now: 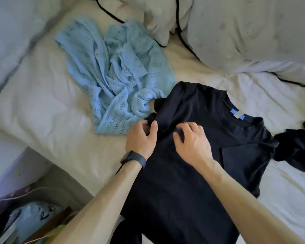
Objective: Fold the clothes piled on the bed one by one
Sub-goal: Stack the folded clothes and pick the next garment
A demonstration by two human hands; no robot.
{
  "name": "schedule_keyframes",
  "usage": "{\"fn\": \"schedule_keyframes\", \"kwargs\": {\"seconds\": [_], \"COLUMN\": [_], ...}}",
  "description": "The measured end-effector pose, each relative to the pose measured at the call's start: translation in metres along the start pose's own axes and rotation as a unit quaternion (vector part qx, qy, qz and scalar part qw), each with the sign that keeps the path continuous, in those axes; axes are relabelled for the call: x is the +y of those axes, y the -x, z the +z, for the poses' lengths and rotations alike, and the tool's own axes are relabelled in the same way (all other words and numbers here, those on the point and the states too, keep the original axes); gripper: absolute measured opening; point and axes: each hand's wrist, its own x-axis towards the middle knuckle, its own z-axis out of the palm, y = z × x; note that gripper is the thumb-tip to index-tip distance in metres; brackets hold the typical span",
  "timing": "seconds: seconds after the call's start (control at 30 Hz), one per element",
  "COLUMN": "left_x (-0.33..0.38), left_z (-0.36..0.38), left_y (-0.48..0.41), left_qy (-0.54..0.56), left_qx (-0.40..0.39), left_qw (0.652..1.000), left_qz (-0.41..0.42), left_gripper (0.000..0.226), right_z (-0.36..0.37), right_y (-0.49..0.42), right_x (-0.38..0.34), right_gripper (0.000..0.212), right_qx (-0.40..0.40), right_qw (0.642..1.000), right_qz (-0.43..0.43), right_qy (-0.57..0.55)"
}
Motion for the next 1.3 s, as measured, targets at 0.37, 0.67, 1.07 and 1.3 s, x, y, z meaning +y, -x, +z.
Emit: {"fn": "schedule_keyframes", "kwargs": {"seconds": [0.37,0.67,1.07,1.3], "left_x": [0.011,0.044,0.015,0.047], "left_z": [0.003,-0.046,-0.028,-0.013], "left_y": [-0.053,-0.094,-0.128,-0.020], "left_qy": [0.342,0.367,0.023,-0.011], "left_qx": [-0.096,-0.151,-0.032,0.106], "left_qw": [0.913,0.914,0.999,0.905], "left_qz": [-0.200,-0.086,-0.005,0.411], "left_gripper": [0.040,0.031,0.029,0.019], "right_z": [-0.028,-0.049,-0.030,-0.075], "right_y": [-0.180,-0.189,-0.197,-0.067], "right_x": [-0.064,-0.071,-0.074,0.001], "right_gripper": [0.038,0.013,0.014,0.011], "right_qx": [-0.333,-0.059,-0.010,0.120], "right_qw": [0.895,0.993,0.956,0.922], "right_qz": [-0.011,-0.025,0.111,0.109], "right_qy": [0.296,0.096,-0.271,-0.352]}}
